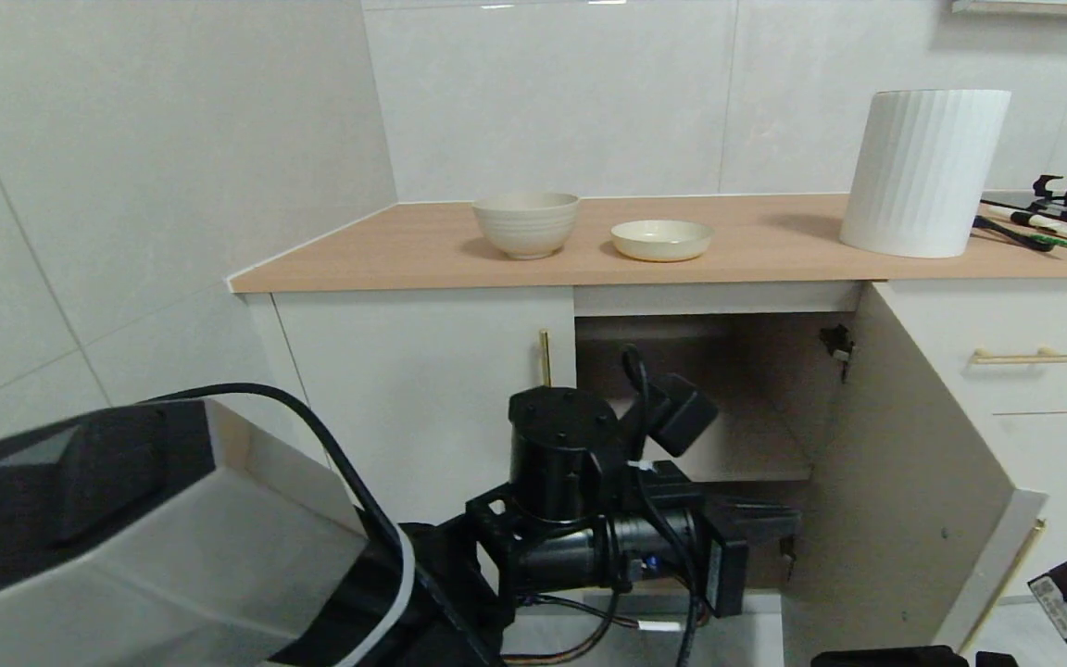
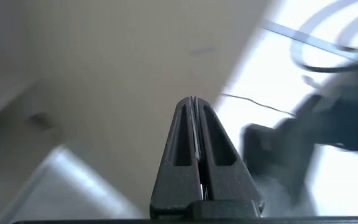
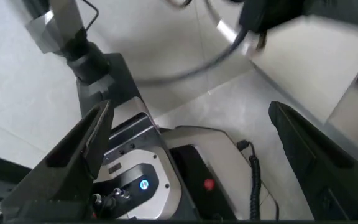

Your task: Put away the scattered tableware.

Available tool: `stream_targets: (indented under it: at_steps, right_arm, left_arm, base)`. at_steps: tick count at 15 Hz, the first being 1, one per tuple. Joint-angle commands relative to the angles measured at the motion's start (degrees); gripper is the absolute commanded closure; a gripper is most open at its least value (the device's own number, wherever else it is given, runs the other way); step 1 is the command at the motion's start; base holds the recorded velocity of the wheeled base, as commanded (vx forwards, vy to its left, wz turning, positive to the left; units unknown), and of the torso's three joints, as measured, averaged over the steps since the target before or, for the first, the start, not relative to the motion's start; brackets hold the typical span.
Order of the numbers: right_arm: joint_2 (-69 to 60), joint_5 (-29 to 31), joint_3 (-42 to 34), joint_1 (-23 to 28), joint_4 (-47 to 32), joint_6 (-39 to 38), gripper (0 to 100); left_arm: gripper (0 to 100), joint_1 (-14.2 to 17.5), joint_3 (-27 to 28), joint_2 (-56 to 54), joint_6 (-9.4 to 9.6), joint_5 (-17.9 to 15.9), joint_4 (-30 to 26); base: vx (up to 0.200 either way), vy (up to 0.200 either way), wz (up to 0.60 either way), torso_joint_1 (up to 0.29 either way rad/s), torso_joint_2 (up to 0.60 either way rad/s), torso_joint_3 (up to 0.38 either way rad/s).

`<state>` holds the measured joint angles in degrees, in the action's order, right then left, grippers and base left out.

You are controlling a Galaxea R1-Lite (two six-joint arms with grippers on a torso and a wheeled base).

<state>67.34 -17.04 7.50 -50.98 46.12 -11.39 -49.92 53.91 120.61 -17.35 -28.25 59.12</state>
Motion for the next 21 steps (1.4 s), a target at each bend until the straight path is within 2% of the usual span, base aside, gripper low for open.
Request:
stream_targets:
  at_steps: [1,3,4,5,7,8,9,10,11,12,13,14,15,17,18,21]
  right_arm:
    - [0.42,1.13,1.2,-0.17,-0.06,0.05,0]
    - [3.94,6.14,5.16,0.36,-0.06,-0.39,0]
    - [5.96,9.57,7.71,1.67,-0.59,-1.01,0]
    - [8.51,12.38,11.75,3.87,-1.82,-2.15,0]
    - [10.97,13.18,18.61,8.09,-7.01,-3.03,0]
    - [11.76,13.09,24.58,10.73,-13.16,-3.03,0]
    - [12.9,13.35,29.68,13.45,-18.96,-3.12,0]
    - [14.13,13.26,31.97,16.0,-20.37,-3.64,0]
    - [14.66,13.26,32.32,17.14,-20.37,-3.82,0]
    - [15.72,12.47,35.66,20.75,-20.89,-3.64,0]
    - [16.07,12.12,36.89,21.45,-21.33,-3.64,0]
    - [17.65,11.15,42.07,22.42,-24.85,-3.64,0]
    - [18.62,11.07,45.24,22.5,-29.51,-3.64,0]
    - [20.46,10.98,49.28,22.5,-33.28,-3.56,0]
    - [20.9,10.98,49.72,22.42,-33.46,-3.56,0]
    - [20.02,11.24,48.49,22.42,-33.72,-3.56,0]
  left_arm:
    - [100,5.1,-5.3,-6.8,0.38,1.53,-0.06]
    - [100,11.6,-11.19,-14.09,2.49,2.05,-0.33]
    - [100,14.5,-13.56,-17.69,3.46,3.28,-0.85]
    - [100,17.75,-15.94,-22.79,3.64,6.01,-2.87]
    - [100,21.97,-17.78,-32.02,3.64,10.67,-12.54]
    - [100,23.99,-17.96,-36.77,3.64,11.28,-18.78]
    - [100,25.66,-18.05,-40.63,3.55,11.28,-23.44]
    - [100,26.81,-18.4,-43.53,3.55,11.19,-26.34]
    - [100,27.24,-18.93,-44.76,3.55,11.19,-27.22]
    - [100,29.62,-20.68,-48.54,3.55,11.19,-28.45]
    - [100,30.32,-21.12,-49.07,3.55,11.11,-28.45]
    - [100,32.43,-21.65,-50.04,3.46,10.93,-28.54]
    - [100,32.69,-21.65,-49.86,3.46,10.93,-28.45]
    - [100,33.4,-21.56,-49.77,3.46,10.93,-28.63]
    - [0,33.57,-21.56,-49.69,3.46,10.93,-28.63]
    - [0,35.86,-20.68,-49.07,2.41,10.93,-28.27]
  base:
    - [0.0,0.0,0.0,0.0,0.0,0.0]
    - [0.0,0.0,0.0,0.0,0.0,0.0]
    - [0.0,0.0,0.0,0.0,0.0,0.0]
    - [0.0,0.0,0.0,0.0,0.0,0.0]
    - [0.0,0.0,0.0,0.0,0.0,0.0]
    - [0.0,0.0,0.0,0.0,0.0,0.0]
    - [0.0,0.0,0.0,0.0,0.0,0.0]
    - [0.0,0.0,0.0,0.0,0.0,0.0]
    - [0.0,0.0,0.0,0.0,0.0,0.0]
    - [0.0,0.0,0.0,0.0,0.0,0.0]
    - [0.0,0.0,0.0,0.0,0.0,0.0]
    - [0.0,0.0,0.0,0.0,0.0,0.0]
    - [0.0,0.0,0.0,0.0,0.0,0.0]
    - [0.0,0.0,0.0,0.0,0.0,0.0]
    - [0.0,0.0,0.0,0.0,0.0,0.0]
    - [0.0,0.0,0.0,0.0,0.0,0.0]
